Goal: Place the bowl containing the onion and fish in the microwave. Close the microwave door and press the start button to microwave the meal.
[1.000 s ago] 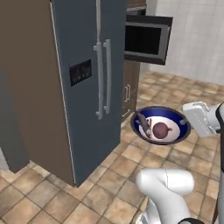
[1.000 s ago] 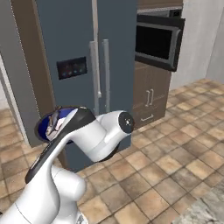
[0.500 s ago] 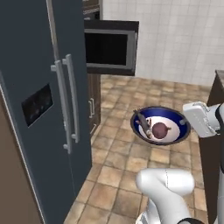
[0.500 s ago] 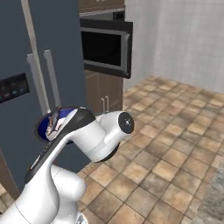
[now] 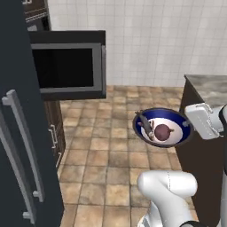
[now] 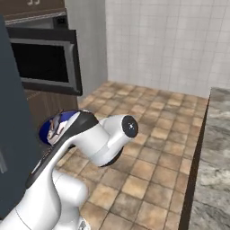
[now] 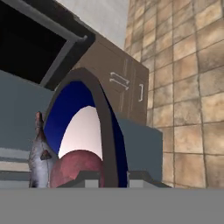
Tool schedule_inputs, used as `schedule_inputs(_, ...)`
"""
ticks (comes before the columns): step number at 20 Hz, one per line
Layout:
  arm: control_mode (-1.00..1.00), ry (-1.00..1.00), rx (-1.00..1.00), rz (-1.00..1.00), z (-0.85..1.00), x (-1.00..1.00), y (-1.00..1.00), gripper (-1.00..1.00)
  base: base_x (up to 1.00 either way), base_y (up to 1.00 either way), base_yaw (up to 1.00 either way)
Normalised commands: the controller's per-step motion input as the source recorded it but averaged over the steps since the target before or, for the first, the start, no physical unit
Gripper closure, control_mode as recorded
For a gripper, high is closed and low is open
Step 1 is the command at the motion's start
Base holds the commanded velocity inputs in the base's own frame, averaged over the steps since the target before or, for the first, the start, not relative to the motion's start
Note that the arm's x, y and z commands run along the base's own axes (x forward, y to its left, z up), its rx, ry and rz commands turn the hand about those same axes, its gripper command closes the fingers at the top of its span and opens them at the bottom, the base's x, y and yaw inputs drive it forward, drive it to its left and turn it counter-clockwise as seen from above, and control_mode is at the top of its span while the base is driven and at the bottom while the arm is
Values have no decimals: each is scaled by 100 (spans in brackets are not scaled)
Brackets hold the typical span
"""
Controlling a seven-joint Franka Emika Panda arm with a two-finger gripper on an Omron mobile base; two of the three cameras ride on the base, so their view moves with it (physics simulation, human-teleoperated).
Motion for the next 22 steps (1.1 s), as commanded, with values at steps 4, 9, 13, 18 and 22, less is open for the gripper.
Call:
schedule_inputs(4, 100, 0, 0, 0, 0, 0, 0, 100, 100, 0, -38)
schedule_inputs(9, 100, 0, 0, 0, 0, 0, 0, 100, 100, 0, -22)
schedule_inputs(13, 100, 0, 0, 0, 0, 0, 0, 100, 100, 0, 3)
schedule_inputs(18, 100, 0, 0, 0, 0, 0, 0, 100, 100, -1, 44)
schedule_inputs(22, 100, 0, 0, 0, 0, 0, 0, 100, 100, -4, 69)
